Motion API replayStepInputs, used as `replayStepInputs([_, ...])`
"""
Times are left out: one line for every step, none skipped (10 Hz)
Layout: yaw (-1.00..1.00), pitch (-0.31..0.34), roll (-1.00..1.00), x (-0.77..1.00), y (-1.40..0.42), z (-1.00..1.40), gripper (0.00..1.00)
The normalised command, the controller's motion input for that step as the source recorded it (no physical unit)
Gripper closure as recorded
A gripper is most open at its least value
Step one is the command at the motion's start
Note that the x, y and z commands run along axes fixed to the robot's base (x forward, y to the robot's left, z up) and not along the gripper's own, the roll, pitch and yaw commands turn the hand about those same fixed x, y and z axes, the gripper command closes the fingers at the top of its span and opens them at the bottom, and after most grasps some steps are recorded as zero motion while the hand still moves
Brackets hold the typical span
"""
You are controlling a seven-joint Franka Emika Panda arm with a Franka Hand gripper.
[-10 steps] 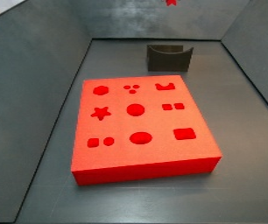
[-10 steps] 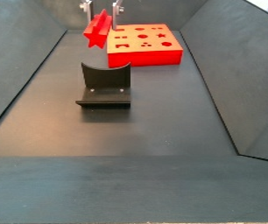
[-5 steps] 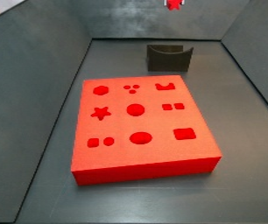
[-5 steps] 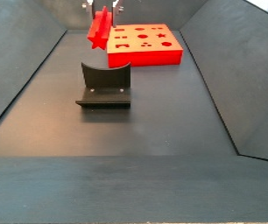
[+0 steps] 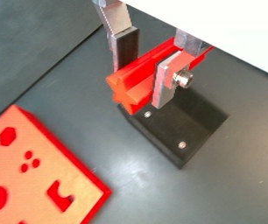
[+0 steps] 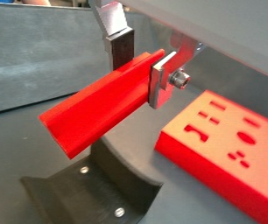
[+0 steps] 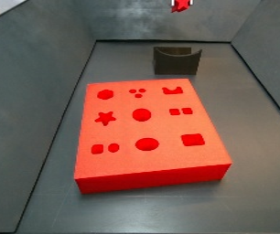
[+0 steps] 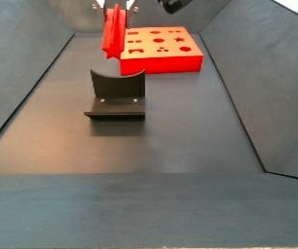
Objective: Pick up the star object. Move up. Place the star object on the fixture. Regrasp the star object. Move to above the board. Insert the star object.
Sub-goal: Place the star object on the fixture.
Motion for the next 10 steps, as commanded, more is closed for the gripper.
replayStepInputs([-0.09, 0.148, -1.0, 0.09, 0.05, -0.02, 1.0])
replayStepInputs([-0.11, 0.135, -0.89, 0.08, 0.05, -0.02, 1.0])
replayStepInputs([-0.12, 0.111, -0.72, 0.08, 0.05, -0.02, 1.0])
replayStepInputs([-0.13, 0.086, -0.5, 0.08, 0.05, -0.02, 1.0])
replayStepInputs([-0.13, 0.068, -0.34, 0.08, 0.05, -0.02, 1.0])
replayStepInputs([-0.12, 0.045, -0.21, 0.07, 0.03, -0.01, 1.0])
replayStepInputs([-0.08, 0.239, -1.0, 0.13, 0.13, -1.0, 1.0])
replayStepInputs([-0.1, 0.225, -1.0, 0.13, 0.14, -1.0, 1.0])
replayStepInputs([-0.14, 0.252, -1.0, 0.15, 0.14, -1.0, 1.0])
replayStepInputs([-0.18, 0.222, -0.85, 0.17, 0.14, -1.0, 1.0])
